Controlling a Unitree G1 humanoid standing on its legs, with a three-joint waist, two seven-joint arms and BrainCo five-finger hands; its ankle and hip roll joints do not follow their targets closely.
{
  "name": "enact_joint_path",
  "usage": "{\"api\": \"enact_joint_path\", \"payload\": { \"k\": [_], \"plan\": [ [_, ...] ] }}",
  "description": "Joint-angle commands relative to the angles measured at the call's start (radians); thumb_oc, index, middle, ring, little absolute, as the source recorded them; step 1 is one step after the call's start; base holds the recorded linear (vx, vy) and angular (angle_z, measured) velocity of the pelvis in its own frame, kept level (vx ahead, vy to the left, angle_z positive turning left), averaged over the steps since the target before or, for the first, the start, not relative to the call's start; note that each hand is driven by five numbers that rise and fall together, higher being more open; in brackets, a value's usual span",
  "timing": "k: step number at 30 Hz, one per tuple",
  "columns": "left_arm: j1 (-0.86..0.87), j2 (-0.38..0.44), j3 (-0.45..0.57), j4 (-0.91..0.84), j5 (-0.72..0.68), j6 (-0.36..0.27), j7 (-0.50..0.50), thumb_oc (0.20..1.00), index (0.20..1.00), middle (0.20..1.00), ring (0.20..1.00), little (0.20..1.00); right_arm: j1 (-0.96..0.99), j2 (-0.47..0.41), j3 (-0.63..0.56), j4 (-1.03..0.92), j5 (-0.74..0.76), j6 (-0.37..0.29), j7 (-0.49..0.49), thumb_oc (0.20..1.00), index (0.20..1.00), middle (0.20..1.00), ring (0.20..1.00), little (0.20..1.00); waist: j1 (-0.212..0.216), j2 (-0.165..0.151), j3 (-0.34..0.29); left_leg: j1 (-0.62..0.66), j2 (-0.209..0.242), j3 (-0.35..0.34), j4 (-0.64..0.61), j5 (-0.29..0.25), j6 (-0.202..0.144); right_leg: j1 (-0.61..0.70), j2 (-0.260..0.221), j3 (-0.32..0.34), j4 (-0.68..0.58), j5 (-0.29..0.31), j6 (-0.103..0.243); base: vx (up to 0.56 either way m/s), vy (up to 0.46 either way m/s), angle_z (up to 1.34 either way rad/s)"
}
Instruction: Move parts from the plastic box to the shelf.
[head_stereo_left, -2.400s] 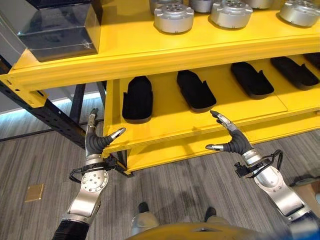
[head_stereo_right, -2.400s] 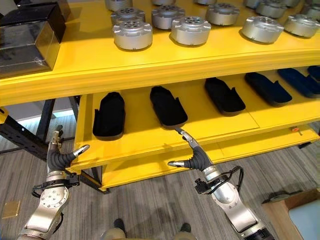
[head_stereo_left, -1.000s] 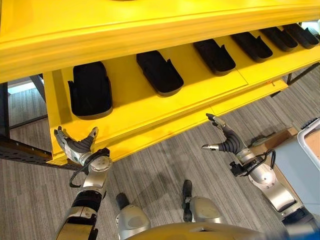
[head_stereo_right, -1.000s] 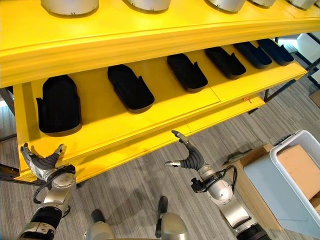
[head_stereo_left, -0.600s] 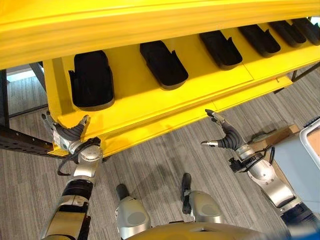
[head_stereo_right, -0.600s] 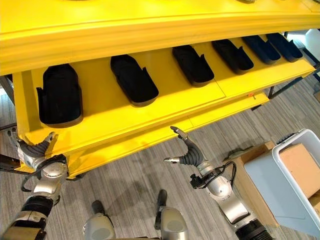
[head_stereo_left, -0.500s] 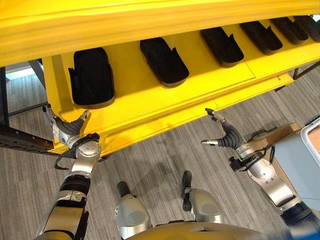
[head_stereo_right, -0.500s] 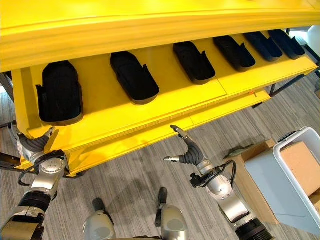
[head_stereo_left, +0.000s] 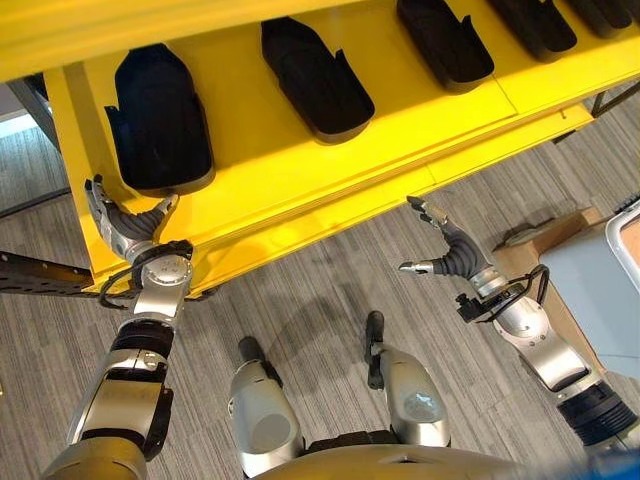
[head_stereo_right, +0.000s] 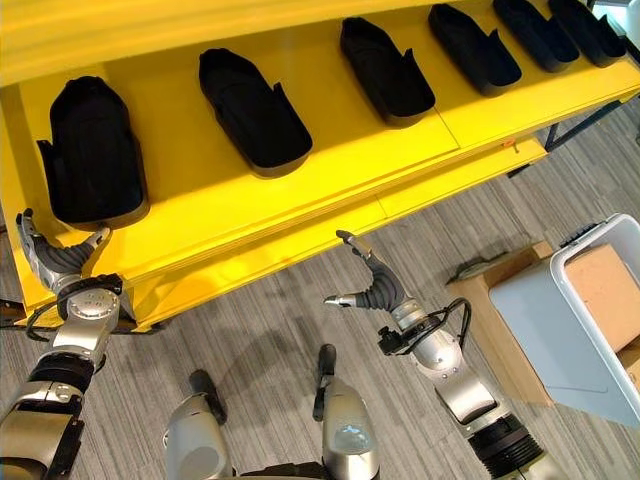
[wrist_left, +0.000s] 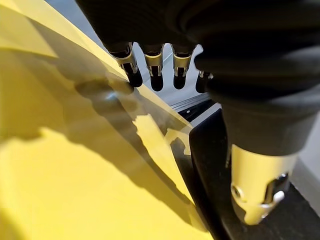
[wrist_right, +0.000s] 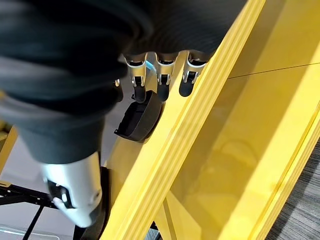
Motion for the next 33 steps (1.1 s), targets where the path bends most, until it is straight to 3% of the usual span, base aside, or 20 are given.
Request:
{"api": "enact_joint_path", "payload": {
  "k": [1,16,33],
  "plan": [
    [-0.026,0.052,-0.038,0.053,-0.017,-0.024,-0.03,1.0,1.0,1.0,1.0,1.0,-0.004,-0.039,-0.024,-0.097,0.001,-0.03,-0.005,1.0,1.0,1.0,1.0,1.0,0.001,-0.008,-0.06,0.009,0.022,0.003,0.021,0.015,-0.018,-0.031,-0.096,0.017,0.164,-0.109,0.104,0.0,0.0,0.0],
    [-0.075,0.072,-0.093,0.08,0.014,-0.061,-0.146,1.0,1.0,1.0,1.0,1.0,-0.033,-0.059,-0.027,-0.097,0.005,-0.027,0.007,1.0,1.0,1.0,1.0,1.0,-0.011,-0.006,-0.043,-0.016,0.023,0.01,0.046,0.002,-0.01,-0.071,-0.101,0.026,0.196,-0.113,0.102,-0.01,0.01,-0.01],
    [-0.064,0.019,-0.124,0.064,0.021,-0.089,-0.163,1.0,1.0,1.0,1.0,1.0,-0.034,-0.04,-0.011,-0.08,-0.007,-0.034,0.004,1.0,1.0,1.0,1.0,1.0,-0.009,-0.005,-0.045,-0.011,0.016,0.01,0.045,-0.002,-0.005,-0.07,-0.102,0.024,0.203,-0.116,0.101,0.0,0.001,0.0]
  ]
}}
